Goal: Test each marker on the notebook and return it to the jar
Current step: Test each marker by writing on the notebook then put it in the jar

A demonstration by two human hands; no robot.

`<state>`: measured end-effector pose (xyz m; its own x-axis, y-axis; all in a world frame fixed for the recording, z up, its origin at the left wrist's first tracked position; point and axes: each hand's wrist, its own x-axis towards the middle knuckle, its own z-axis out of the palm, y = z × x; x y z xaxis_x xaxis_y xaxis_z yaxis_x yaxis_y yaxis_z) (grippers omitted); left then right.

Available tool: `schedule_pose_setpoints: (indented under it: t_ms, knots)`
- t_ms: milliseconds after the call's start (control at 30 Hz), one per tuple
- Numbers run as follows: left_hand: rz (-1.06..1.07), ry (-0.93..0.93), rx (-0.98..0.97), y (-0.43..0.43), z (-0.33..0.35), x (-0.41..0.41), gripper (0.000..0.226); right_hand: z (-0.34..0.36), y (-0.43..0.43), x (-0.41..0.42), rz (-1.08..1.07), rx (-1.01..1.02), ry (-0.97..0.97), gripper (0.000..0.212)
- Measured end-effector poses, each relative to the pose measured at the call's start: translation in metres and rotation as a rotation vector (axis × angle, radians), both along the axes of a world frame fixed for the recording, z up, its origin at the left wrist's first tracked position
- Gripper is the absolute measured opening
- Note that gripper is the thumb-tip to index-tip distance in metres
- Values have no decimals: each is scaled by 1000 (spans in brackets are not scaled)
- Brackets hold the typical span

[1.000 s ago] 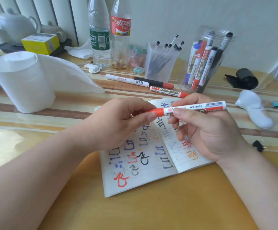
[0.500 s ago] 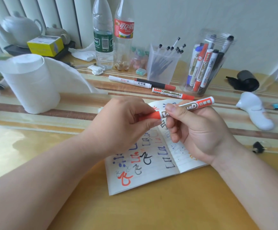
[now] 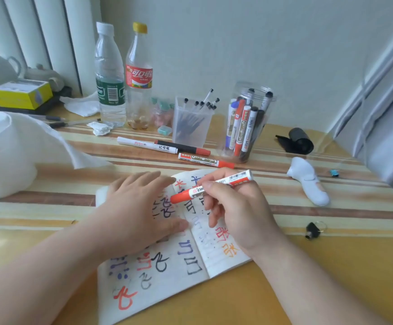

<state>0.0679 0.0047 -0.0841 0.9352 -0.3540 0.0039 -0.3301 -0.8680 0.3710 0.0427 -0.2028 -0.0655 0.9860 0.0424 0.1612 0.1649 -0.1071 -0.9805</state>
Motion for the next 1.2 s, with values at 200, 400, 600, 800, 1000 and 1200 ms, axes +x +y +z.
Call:
schedule_pose_setpoints:
  t_ms: [200, 400, 600, 800, 1000, 1200]
  knots:
    - [-72, -28, -21, 0, 6, 1, 110, 3, -5, 0, -6, 1, 15, 13]
    - [-137, -6, -40, -1, 4, 1, 104, 5, -10, -1, 26, -29, -101, 10]
    - [-133, -199, -235, 3, 5, 1, 49, 4, -11, 0, 34, 46, -101, 13]
    - [-173, -158, -336, 0, 9, -7, 8, 1, -2, -1, 20, 3, -152, 17]
    - [-118, -129, -255, -3, 2, -5, 16, 3, 2, -3, -16, -43, -237, 9]
    - [-116, -139, -186, -4, 3, -8, 29, 27, 1, -16, -122, -192, -550, 60]
